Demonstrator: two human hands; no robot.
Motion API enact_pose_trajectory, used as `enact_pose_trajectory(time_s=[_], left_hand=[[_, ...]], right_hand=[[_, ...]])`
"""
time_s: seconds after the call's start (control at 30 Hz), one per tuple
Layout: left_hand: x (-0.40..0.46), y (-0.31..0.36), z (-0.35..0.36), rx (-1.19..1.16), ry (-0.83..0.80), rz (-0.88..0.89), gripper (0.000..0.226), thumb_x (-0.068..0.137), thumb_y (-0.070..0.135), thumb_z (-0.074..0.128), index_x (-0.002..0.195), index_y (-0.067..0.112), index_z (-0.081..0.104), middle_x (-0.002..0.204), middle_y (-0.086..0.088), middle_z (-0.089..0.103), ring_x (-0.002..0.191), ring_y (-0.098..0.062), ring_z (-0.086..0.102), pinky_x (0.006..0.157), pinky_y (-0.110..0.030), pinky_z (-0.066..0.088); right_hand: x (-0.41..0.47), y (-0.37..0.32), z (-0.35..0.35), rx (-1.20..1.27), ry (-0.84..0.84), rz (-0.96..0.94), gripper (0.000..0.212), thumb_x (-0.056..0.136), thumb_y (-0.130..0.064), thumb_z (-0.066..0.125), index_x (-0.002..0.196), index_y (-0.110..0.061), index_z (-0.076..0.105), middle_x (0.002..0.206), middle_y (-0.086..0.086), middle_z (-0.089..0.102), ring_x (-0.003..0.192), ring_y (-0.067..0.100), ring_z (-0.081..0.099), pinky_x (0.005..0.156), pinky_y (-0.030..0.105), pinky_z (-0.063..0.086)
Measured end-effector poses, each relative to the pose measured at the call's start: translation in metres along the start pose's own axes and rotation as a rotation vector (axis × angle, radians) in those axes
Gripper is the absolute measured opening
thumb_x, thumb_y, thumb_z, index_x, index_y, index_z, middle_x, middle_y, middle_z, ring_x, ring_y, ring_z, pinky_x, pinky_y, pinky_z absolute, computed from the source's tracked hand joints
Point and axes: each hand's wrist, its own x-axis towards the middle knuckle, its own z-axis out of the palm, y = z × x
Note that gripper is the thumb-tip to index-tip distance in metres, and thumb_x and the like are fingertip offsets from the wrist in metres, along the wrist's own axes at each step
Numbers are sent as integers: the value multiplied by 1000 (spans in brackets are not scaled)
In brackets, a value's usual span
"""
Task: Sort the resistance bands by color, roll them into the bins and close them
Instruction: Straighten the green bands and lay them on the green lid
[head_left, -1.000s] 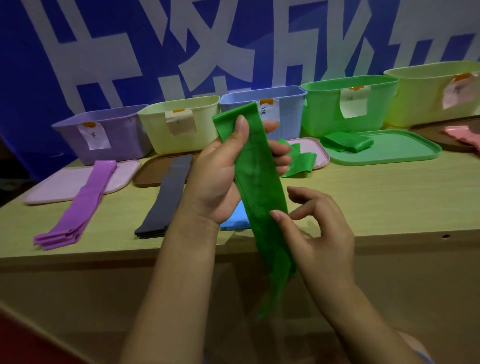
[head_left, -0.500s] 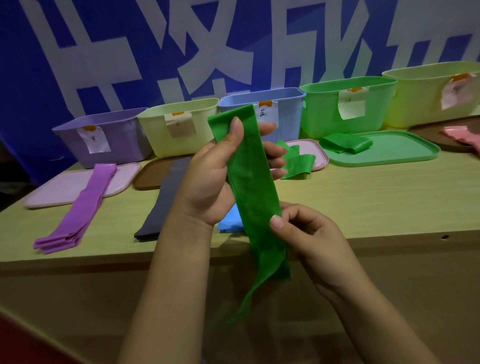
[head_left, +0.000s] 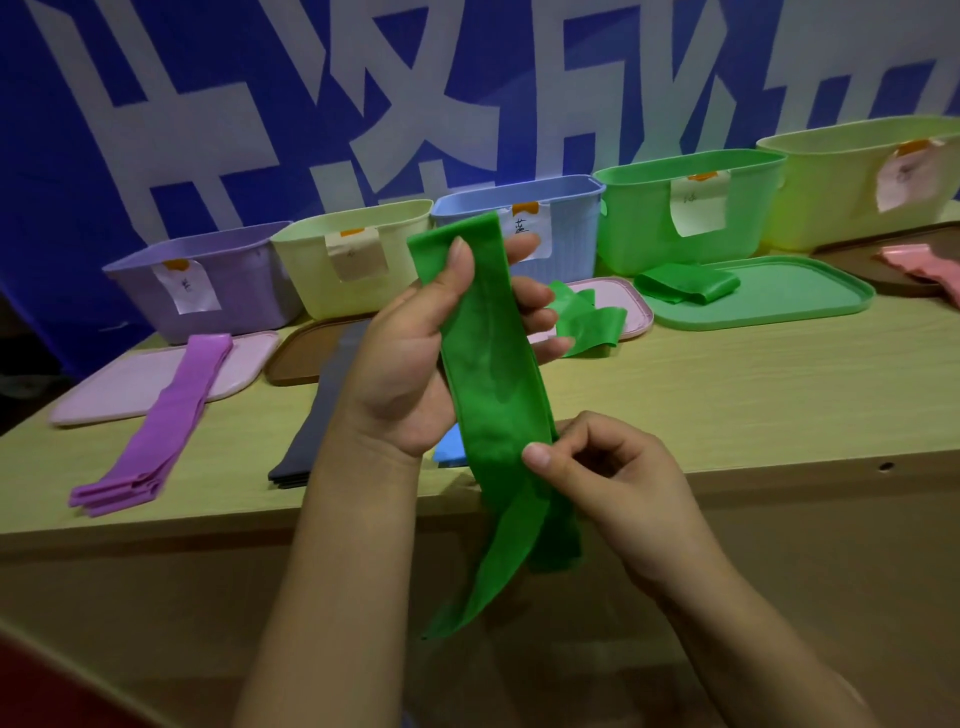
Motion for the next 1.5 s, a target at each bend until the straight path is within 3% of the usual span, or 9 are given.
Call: enact_pose_trajectory(time_s=[0.3, 0.47, 0.6, 0.7, 0.8, 0.93, 1.1, 1.33, 1.5], left_hand=[[-1, 2, 5, 60, 24, -12, 39, 93, 33, 35, 109, 8, 61, 75, -3, 66, 69, -13, 65, 77, -39, 58], [-2, 5, 4, 44, 43, -9, 39, 94, 33, 34, 108, 8, 61, 73, -3, 64, 67, -12, 64, 74, -39, 58], [-5, 9, 4, 15, 37, 3, 42, 100, 33, 28, 108, 8, 61, 72, -2, 63, 65, -11, 63, 71, -37, 58], [-8, 9, 5, -5, 1, -12, 43, 99, 32, 29, 107, 8, 63, 73, -3, 63, 66, -12, 63, 71, -38, 58], [-11, 8, 4, -12, 1, -26, 43, 98, 32, 31, 105, 7, 65, 74, -4, 64, 66, -13, 63, 72, -38, 58], [-11, 9, 0, 106, 68, -11, 40, 98, 32, 30, 108, 8, 60, 72, -3, 67, 66, -14, 66, 71, -34, 58], [-10, 5, -7, 237, 119, -32, 40, 94, 35, 34, 110, 11, 61, 84, -7, 73, 80, -22, 70, 81, -34, 57], [-7, -5, -11, 106, 165, -67, 40, 101, 30, 27, 110, 6, 58, 83, -9, 72, 76, -19, 69, 76, -41, 57], [-6, -8, -12, 68, 230, -47, 39, 102, 29, 29, 106, 5, 60, 70, -3, 67, 60, -10, 62, 62, -29, 57]], right_hand=[[-3, 0, 3, -81, 34, -35, 37, 65, -33, 72, 61, -3, 52, 58, 13, 50, 58, 20, 44, 56, 33, 38], [-3, 9, 7, -43, 53, -2, 33, 73, -12, 77, 75, -11, 44, 56, -1, 50, 56, 17, 43, 57, 33, 39], [-3, 5, 10, 26, -166, 47, 28, 75, -17, 70, 93, -8, 50, 72, 16, 61, 68, 23, 55, 64, 37, 47], [-2, 4, 9, 59, -314, 143, 22, 72, -18, 65, 94, -16, 65, 85, 0, 73, 82, 11, 67, 72, 23, 54], [-1, 11, 9, 167, -404, 266, 37, 67, -26, 68, 101, -13, 64, 93, 11, 73, 91, 27, 69, 83, 38, 55], [-9, 19, 12, 369, -661, 404, 18, 90, -7, 45, 107, -2, 44, 88, 19, 72, 79, 30, 71, 73, 39, 57], [-14, 34, 13, 551, -781, 511, 21, 87, -9, 46, 99, -6, 64, 89, 19, 71, 82, 28, 70, 80, 36, 54], [-24, 54, 16, 483, -675, 529, 31, 89, -37, 60, 92, -6, 57, 71, 9, 68, 61, 16, 65, 68, 33, 57], [-25, 66, 16, 387, -638, 500, 38, 86, -47, 59, 86, -10, 67, 92, 10, 72, 85, 20, 70, 78, 30, 56]])
